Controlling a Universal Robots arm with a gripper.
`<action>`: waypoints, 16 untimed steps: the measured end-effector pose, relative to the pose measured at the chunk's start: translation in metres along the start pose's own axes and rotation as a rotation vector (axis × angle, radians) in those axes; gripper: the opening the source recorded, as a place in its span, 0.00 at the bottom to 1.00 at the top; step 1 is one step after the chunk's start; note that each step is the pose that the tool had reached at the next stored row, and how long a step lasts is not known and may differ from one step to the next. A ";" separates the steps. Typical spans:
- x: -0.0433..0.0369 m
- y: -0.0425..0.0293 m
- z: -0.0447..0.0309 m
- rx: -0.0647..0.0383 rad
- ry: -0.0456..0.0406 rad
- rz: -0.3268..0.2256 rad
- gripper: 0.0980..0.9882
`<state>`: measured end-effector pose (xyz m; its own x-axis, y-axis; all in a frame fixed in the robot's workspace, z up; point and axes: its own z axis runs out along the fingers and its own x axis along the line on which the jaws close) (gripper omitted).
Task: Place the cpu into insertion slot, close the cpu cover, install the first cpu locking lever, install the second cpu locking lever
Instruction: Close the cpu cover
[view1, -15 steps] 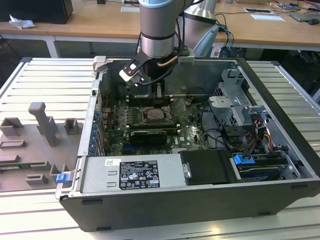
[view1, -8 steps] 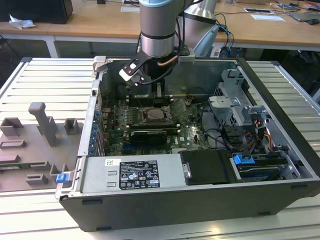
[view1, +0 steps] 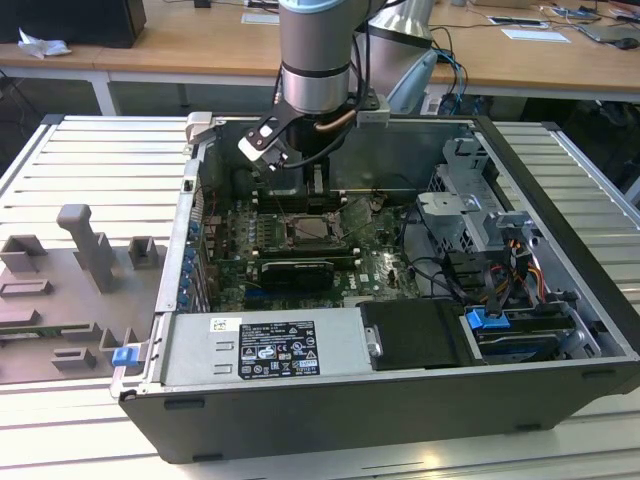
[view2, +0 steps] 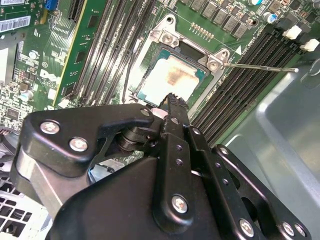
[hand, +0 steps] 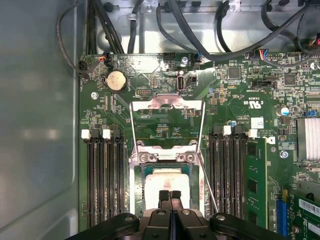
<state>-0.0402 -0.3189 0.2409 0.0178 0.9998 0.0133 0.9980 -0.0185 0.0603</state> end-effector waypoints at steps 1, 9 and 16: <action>0.0000 0.0000 -0.0002 0.000 -0.0001 0.000 0.01; 0.0001 0.0004 -0.0068 0.000 0.0000 0.000 0.01; 0.0004 0.0013 -0.0166 0.000 0.0000 0.000 0.01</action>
<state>-0.0399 -0.3187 0.2575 0.0178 0.9998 0.0133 0.9980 -0.0186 0.0603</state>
